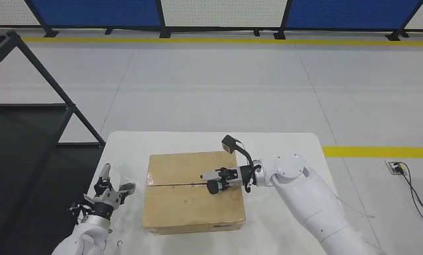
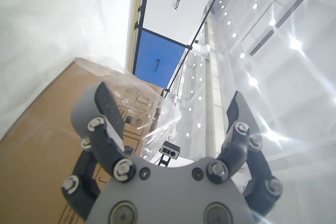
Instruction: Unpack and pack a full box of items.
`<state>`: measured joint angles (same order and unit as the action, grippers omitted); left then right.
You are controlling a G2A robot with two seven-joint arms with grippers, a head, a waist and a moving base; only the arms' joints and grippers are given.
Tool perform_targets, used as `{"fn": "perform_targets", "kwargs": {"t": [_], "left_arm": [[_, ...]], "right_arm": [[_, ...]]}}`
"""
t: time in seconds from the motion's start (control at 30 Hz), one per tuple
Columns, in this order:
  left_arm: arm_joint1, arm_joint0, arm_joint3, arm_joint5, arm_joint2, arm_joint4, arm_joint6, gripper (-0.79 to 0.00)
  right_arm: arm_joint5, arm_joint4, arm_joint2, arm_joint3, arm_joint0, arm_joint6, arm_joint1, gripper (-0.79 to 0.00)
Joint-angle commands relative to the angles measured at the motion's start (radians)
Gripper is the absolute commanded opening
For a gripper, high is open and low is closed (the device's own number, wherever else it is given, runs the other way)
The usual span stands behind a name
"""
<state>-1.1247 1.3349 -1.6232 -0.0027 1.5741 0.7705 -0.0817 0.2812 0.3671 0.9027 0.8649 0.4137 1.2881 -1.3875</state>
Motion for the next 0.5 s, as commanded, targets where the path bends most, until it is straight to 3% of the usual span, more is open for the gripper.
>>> {"fn": "perform_targets", "kwargs": {"t": [0.0, 0.3, 0.47], "left_arm": [[-0.001, -0.005, -0.007, -0.008, 0.008, 0.007, -0.009, 0.000], [-0.011, 0.072, -0.059, -0.108, 0.079, 0.071, 0.034, 0.000], [-0.010, 0.075, -0.052, -0.050, 0.110, 0.072, 0.027, 0.000]], "right_arm": [[0.001, -0.001, 0.000, 0.000, 0.000, 0.001, 0.000, 0.000], [0.002, -0.004, 0.001, 0.005, 0.002, 0.004, 0.000, 0.000], [-0.003, -0.003, -0.004, 0.004, -0.005, 0.008, -0.002, 0.000]]}}
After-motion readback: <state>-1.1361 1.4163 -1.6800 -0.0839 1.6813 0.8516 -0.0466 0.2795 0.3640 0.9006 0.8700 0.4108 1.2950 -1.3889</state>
